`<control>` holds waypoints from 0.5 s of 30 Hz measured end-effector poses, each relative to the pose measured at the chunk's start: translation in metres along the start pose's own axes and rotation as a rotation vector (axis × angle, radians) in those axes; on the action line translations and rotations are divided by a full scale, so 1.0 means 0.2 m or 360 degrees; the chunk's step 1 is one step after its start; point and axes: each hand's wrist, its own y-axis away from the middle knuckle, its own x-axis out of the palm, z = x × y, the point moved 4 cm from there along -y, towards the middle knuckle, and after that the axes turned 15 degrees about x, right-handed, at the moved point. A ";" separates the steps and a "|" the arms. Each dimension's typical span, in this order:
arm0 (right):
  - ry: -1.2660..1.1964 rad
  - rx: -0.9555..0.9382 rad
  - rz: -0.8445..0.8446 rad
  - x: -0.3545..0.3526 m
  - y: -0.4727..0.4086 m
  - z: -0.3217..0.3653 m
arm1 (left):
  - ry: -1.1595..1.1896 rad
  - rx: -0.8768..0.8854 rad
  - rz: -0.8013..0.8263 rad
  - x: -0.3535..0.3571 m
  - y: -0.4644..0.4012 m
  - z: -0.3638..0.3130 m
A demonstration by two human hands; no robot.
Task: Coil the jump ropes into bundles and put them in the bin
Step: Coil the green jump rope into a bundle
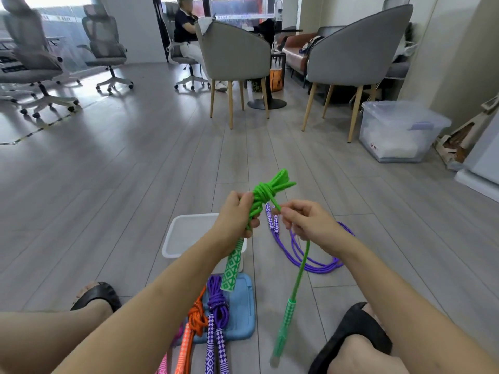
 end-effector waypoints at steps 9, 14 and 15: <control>-0.0329 0.0025 0.0532 -0.07 -0.01 -0.07 | 0.0375 0.0039 0.0424 0.05 0.06 -0.20; 0.0053 0.0044 0.0544 -0.13 0.01 -0.08 | 0.0411 -0.0069 0.0933 0.03 0.11 -0.22; 0.0201 0.0009 0.0513 -0.15 0.01 -0.08 | 0.0384 -0.0124 0.1066 0.03 0.13 -0.22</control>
